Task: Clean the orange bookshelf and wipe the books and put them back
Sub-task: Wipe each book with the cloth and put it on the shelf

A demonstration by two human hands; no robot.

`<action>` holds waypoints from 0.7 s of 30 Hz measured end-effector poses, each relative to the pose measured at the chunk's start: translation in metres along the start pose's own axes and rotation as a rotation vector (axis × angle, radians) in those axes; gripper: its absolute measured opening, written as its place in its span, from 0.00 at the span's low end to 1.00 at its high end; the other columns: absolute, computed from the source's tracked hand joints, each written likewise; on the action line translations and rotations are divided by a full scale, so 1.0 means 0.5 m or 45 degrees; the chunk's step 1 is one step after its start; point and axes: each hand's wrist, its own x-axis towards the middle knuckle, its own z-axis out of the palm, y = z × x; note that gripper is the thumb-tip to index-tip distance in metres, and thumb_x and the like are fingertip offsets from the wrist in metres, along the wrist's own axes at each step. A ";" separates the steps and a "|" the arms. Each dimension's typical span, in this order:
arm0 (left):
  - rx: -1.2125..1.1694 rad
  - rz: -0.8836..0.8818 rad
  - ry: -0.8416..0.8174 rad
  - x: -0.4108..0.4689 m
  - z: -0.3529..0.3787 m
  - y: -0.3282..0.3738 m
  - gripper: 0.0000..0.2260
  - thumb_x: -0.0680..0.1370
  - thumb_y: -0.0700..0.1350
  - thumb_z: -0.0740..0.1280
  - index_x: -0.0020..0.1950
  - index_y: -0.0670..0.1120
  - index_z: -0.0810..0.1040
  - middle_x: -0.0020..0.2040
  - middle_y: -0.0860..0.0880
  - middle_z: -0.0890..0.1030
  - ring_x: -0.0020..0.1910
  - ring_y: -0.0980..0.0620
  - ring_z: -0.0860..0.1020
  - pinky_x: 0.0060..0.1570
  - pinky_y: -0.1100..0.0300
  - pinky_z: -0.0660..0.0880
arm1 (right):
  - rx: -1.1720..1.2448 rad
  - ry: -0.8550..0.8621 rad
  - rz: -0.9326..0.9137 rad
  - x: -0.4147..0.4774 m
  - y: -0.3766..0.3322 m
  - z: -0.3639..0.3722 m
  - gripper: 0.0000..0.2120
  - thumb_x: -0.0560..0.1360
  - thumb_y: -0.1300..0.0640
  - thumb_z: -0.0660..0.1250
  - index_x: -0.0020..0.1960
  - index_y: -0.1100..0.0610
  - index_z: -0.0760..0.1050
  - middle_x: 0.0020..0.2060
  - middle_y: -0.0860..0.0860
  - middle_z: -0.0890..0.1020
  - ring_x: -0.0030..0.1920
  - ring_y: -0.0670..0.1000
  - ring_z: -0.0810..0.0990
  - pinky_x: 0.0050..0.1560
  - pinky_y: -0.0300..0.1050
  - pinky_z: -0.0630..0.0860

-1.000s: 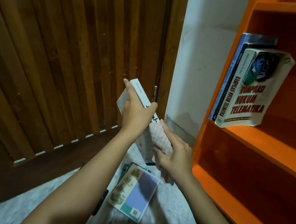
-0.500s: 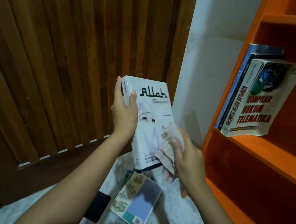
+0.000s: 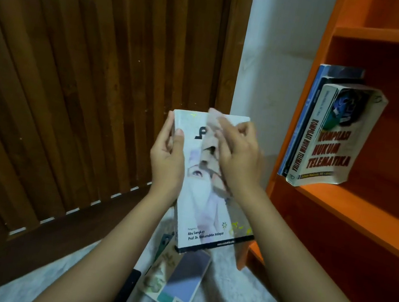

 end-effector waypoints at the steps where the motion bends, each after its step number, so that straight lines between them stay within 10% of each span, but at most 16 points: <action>1: -0.035 -0.019 0.025 0.002 -0.006 0.002 0.19 0.82 0.45 0.59 0.72 0.54 0.65 0.66 0.47 0.75 0.59 0.49 0.79 0.51 0.53 0.80 | 0.013 0.032 0.194 0.003 0.021 -0.005 0.14 0.79 0.52 0.61 0.64 0.46 0.75 0.45 0.49 0.68 0.39 0.51 0.72 0.33 0.42 0.67; 4: -0.051 -0.018 0.092 0.002 -0.013 0.002 0.18 0.82 0.45 0.59 0.71 0.55 0.65 0.62 0.48 0.79 0.53 0.51 0.82 0.41 0.60 0.81 | -0.055 0.048 0.537 -0.023 0.047 -0.008 0.15 0.80 0.51 0.58 0.66 0.47 0.73 0.47 0.49 0.69 0.43 0.52 0.74 0.33 0.39 0.65; 10: -0.086 -0.103 0.337 0.021 -0.018 -0.019 0.18 0.82 0.44 0.58 0.73 0.52 0.64 0.55 0.52 0.81 0.48 0.57 0.82 0.39 0.65 0.78 | -0.072 -0.256 -0.282 -0.167 0.011 0.023 0.14 0.74 0.56 0.66 0.59 0.48 0.78 0.45 0.51 0.76 0.38 0.51 0.73 0.28 0.36 0.62; 15: -0.094 -0.149 0.586 0.028 -0.041 -0.025 0.18 0.82 0.45 0.57 0.72 0.53 0.65 0.51 0.57 0.79 0.45 0.57 0.81 0.35 0.68 0.77 | -0.024 -0.149 0.414 -0.185 0.081 0.031 0.15 0.79 0.51 0.61 0.64 0.49 0.75 0.43 0.45 0.67 0.39 0.51 0.72 0.31 0.39 0.59; 21: -0.227 -0.248 0.763 0.037 -0.068 -0.036 0.18 0.82 0.47 0.57 0.72 0.56 0.64 0.54 0.53 0.79 0.46 0.56 0.82 0.36 0.66 0.77 | -0.014 -0.279 -0.387 -0.284 0.009 0.041 0.16 0.73 0.53 0.63 0.61 0.46 0.75 0.46 0.51 0.74 0.38 0.50 0.74 0.25 0.38 0.67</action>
